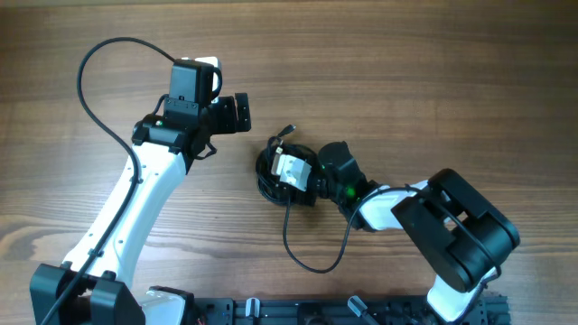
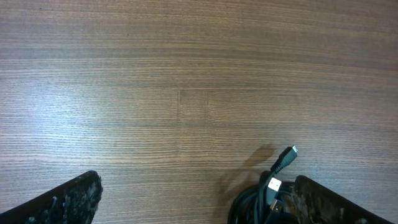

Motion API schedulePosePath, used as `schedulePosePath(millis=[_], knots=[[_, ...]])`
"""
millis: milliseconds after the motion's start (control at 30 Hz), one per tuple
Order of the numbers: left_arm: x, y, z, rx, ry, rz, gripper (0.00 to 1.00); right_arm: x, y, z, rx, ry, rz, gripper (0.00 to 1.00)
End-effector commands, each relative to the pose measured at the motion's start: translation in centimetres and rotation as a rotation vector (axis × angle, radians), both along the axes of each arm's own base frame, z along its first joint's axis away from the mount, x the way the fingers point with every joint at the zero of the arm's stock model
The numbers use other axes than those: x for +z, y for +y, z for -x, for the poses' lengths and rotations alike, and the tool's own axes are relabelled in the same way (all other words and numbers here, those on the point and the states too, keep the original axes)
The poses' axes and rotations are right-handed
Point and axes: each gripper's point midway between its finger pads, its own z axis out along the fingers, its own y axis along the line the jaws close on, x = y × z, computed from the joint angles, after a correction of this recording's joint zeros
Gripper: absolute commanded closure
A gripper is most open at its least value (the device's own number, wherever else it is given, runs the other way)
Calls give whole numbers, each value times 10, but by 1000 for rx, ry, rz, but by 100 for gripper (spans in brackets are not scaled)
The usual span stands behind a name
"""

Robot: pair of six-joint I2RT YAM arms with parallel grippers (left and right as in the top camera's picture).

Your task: Untangle cables

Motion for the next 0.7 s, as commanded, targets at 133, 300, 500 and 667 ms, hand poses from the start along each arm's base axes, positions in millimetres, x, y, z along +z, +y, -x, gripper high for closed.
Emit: schedulePosePath(millis=[133,300,500,667], knots=[[-5,4,-1,-2,7,-28,0,-33,0,-3,0,36,57,53],[-6,5,1,-2,15,-29,0,-43,2,-5,-1,53,70,56],[-7,3,1,-7,16,-24,0,-61,-7,-5,-53,110,107,79],[-6,3,1,-7,16,-24,0,-61,-15,-13,-106,144,93,96]])
